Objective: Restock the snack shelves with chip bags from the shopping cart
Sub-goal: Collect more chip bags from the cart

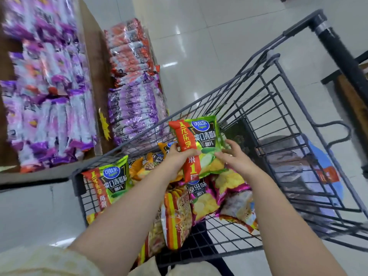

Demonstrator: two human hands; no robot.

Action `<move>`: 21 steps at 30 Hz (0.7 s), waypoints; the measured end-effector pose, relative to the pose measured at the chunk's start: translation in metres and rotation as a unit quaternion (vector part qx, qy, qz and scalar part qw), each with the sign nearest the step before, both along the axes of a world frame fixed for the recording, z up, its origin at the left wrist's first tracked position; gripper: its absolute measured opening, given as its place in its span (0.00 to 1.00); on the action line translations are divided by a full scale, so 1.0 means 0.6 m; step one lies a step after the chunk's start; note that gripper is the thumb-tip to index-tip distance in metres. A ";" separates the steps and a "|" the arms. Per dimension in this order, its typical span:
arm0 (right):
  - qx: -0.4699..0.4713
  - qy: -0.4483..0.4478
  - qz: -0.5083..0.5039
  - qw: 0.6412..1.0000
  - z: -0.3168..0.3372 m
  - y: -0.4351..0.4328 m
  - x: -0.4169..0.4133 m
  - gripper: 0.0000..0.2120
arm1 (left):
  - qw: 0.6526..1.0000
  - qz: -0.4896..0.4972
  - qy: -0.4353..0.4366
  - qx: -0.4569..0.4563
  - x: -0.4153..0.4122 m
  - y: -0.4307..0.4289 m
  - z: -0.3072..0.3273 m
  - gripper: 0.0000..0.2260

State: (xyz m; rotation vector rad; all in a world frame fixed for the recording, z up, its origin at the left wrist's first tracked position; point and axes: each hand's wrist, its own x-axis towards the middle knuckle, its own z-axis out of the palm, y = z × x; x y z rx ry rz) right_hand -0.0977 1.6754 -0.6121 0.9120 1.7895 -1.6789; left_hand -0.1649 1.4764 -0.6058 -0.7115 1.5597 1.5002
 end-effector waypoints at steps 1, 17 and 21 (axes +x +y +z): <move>-0.020 -0.018 0.037 0.999 0.005 -0.013 0.000 0.37 | 1.000 0.009 -0.015 0.004 0.011 -0.027 0.008 0.38; -0.137 0.061 0.175 0.973 0.089 -0.452 0.034 0.33 | 0.962 0.250 0.105 0.045 0.194 -0.458 0.118 0.30; -0.138 0.080 0.195 0.968 0.120 -0.581 0.076 0.29 | 0.945 0.296 0.142 0.017 0.264 -0.577 0.143 0.23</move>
